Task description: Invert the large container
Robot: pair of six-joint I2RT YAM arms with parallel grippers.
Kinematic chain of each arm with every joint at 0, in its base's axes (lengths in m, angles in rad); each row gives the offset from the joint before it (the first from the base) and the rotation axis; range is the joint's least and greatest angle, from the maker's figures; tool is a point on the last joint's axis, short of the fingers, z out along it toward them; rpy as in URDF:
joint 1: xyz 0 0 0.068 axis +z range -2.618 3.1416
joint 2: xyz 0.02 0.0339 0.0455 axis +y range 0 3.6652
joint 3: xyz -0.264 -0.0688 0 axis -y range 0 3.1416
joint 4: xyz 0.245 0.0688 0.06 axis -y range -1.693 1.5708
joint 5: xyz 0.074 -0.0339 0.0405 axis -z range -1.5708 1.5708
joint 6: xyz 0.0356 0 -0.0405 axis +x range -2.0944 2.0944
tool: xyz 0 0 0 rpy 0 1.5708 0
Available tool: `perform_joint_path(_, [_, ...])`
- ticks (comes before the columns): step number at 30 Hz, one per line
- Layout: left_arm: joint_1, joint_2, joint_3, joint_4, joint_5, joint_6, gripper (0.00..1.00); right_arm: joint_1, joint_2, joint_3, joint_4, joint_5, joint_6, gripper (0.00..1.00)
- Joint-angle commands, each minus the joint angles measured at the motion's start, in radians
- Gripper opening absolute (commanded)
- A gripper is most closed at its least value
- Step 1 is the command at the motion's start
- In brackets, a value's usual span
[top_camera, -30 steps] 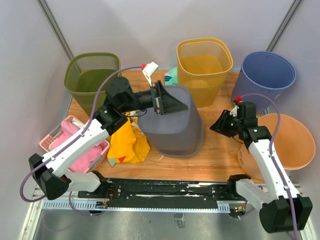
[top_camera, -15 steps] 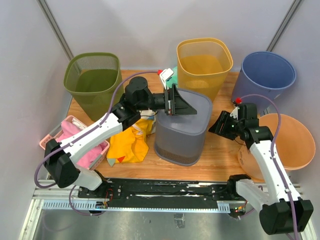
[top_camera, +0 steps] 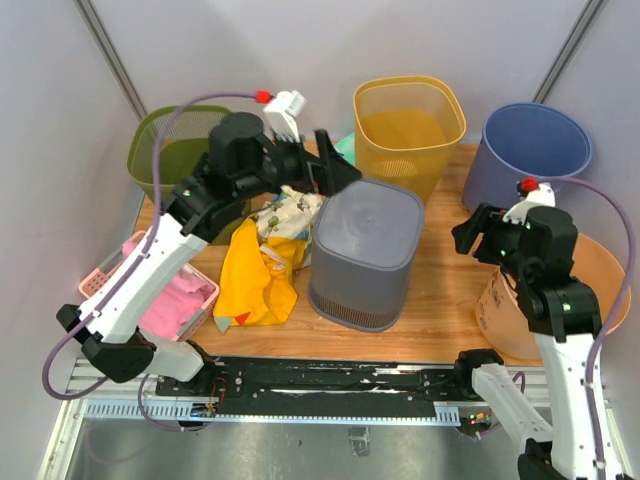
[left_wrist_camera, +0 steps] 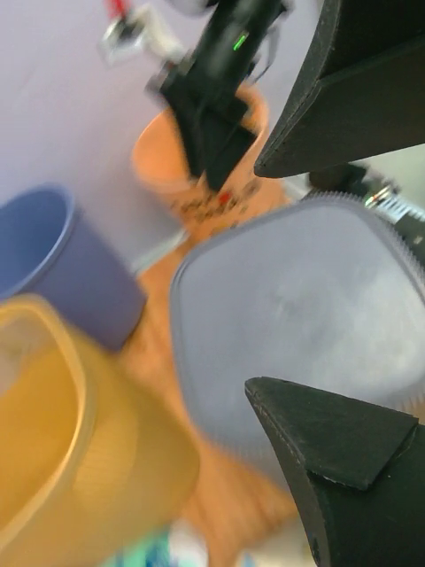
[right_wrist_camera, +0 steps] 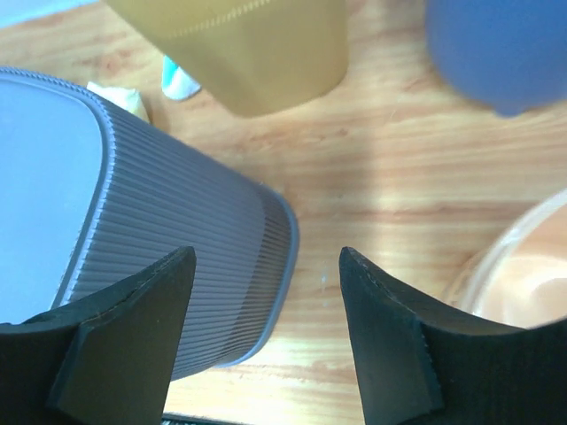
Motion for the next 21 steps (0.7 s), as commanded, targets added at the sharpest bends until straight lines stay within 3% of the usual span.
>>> perform_joint_path(1, [0.174,0.028,0.146,-0.257,-0.169,0.081,0.99,0.008,-0.044,0.037,-0.019,0.132,-0.054,0.69])
perform_joint_path(7, [0.346,0.201,0.408,-0.381,-0.32,0.156,0.99,0.009,-0.055,0.004,-0.006,0.081,-0.012,0.71])
perform_joint_path(10, [0.426,0.304,0.465,-0.396,-0.388,0.191,0.97,0.009,-0.068,-0.011,-0.011,0.076,-0.001,0.71])
perform_joint_path(17, [0.493,0.416,0.444,-0.418,-0.508,0.245,0.95,0.009,-0.091,-0.006,-0.028,0.105,-0.048,0.72])
perform_joint_path(21, [0.502,0.444,0.372,-0.413,-0.502,0.243,0.82,0.008,-0.066,-0.016,-0.024,0.096,-0.053,0.72])
